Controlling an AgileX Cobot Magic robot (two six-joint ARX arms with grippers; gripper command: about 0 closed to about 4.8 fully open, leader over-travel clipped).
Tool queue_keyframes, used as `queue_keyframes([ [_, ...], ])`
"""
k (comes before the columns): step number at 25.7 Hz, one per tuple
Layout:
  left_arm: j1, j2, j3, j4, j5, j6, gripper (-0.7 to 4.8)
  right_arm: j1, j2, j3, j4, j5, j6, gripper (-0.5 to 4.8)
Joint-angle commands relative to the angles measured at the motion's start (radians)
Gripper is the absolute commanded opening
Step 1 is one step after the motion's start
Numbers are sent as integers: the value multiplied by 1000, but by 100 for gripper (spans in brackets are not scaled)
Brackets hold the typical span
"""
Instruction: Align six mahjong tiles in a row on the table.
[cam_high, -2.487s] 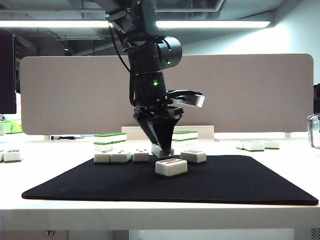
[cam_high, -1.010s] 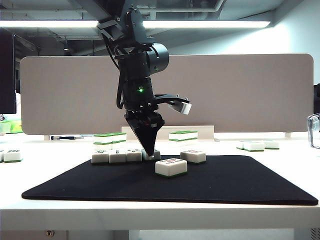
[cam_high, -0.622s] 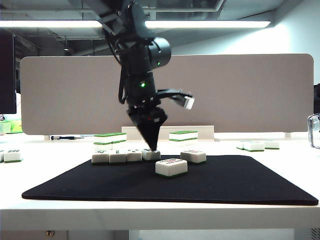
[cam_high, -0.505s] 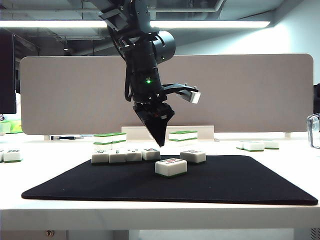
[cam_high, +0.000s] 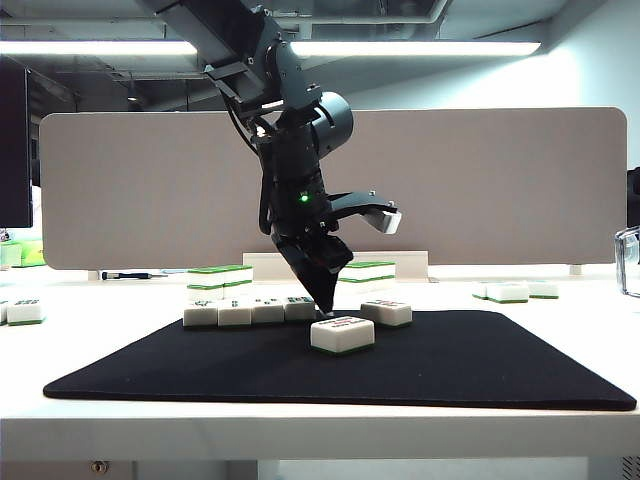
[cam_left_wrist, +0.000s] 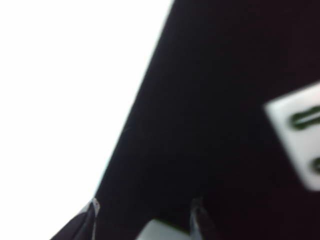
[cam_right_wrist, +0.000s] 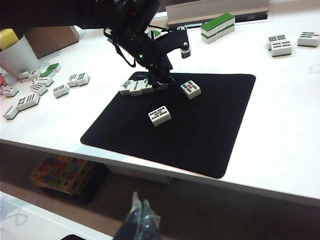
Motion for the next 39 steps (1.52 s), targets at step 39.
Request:
queue_keyframes([
  [39,-82,8,2,1,250,-500,225,2,-12,2,13,21,-2,-1],
])
